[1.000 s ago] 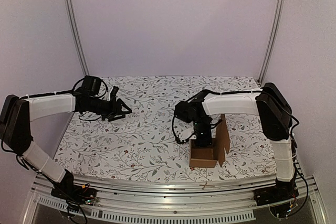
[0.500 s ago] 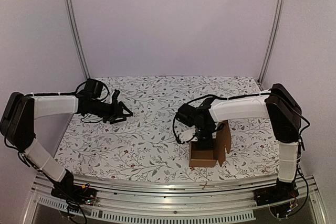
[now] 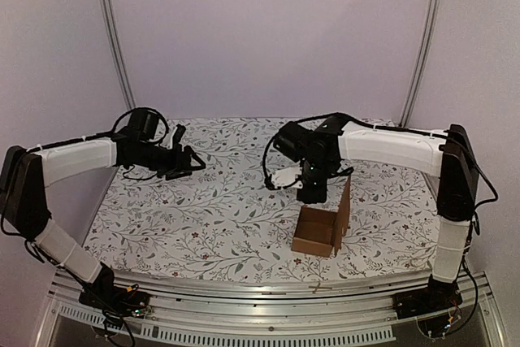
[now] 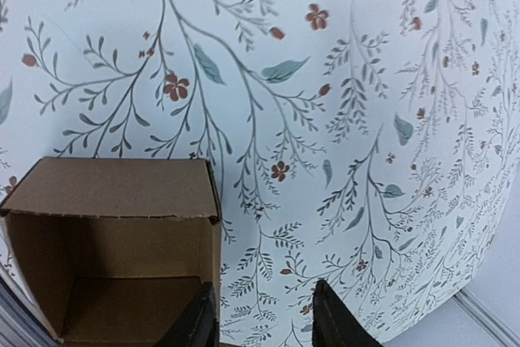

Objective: Fold the paper box

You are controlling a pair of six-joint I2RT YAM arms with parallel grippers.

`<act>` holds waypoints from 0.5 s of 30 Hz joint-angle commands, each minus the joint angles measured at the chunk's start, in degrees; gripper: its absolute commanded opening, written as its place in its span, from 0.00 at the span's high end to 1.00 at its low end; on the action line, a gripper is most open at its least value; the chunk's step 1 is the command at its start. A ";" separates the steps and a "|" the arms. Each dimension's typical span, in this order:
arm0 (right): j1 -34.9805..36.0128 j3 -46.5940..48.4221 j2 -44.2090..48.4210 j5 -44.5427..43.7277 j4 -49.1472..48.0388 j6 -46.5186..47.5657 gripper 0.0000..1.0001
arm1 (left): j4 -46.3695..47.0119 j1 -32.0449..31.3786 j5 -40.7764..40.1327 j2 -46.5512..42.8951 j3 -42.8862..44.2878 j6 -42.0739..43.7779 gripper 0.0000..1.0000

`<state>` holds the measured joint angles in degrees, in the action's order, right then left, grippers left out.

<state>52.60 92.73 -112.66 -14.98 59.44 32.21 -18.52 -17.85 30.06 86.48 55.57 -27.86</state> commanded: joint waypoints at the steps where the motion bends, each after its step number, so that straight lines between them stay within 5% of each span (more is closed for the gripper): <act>1: -3.61 11.24 5.67 4.89 8.07 -0.26 0.57 | -6.71 -4.06 -10.90 -4.90 7.98 10.13 0.03; 3: -4.48 14.51 7.17 5.81 9.01 -0.42 0.52 | -7.90 -6.26 -14.99 -6.40 11.11 13.43 0.01; 5: -5.20 16.65 9.58 4.92 8.01 -0.69 0.05 | -7.80 -9.12 -18.95 -8.66 14.39 17.06 0.01; 10: -10.02 12.08 22.03 -3.45 -9.02 -7.23 0.01 | -1.90 -14.66 -24.18 -12.48 17.56 18.37 0.01; 15: -16.05 3.92 26.95 -6.79 -9.82 -16.24 0.01 | -3.30 -15.83 -20.43 -7.55 18.26 12.20 0.01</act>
<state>40.32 102.65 -87.66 -18.52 52.75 24.18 -20.43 -32.67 10.24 74.08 74.41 -11.79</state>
